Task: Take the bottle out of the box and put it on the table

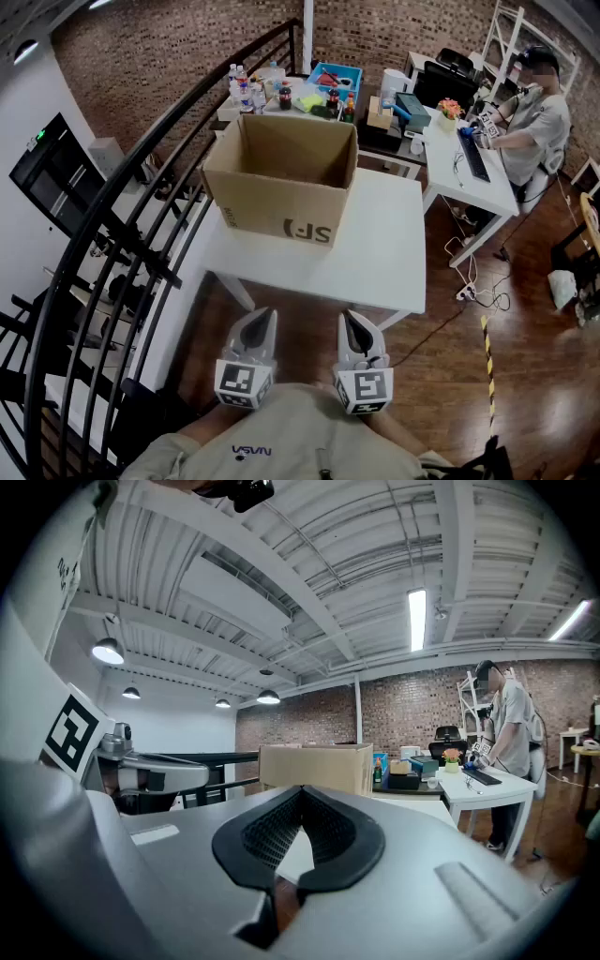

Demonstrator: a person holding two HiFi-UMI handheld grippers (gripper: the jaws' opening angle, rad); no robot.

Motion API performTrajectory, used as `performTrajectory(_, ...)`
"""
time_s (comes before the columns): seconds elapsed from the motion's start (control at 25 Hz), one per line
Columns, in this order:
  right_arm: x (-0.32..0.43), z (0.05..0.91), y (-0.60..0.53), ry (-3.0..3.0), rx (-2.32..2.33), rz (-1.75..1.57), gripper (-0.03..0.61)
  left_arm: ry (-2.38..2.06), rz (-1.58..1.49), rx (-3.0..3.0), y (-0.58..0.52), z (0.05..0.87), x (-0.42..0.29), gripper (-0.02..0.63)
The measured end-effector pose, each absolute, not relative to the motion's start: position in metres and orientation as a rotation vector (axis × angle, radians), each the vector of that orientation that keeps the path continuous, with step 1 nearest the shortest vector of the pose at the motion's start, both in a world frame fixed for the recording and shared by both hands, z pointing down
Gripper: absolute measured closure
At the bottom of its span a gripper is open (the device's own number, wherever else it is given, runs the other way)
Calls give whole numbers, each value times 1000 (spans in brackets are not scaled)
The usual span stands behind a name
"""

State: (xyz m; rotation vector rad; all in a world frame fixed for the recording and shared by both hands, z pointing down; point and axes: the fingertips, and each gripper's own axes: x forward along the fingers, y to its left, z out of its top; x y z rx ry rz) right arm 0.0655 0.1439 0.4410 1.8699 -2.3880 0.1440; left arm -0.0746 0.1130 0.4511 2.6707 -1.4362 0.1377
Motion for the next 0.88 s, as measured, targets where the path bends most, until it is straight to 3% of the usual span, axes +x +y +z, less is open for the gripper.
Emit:
performTrajectory(0.44, 93, 432, 100, -2455, 1831, 109, 578, -1519, 103, 2670, 73, 429, -45, 614)
performTrajectory(0.88, 88, 419, 4, -2392, 1885, 60, 578, -1427, 42, 2744, -37, 418, -45, 614)
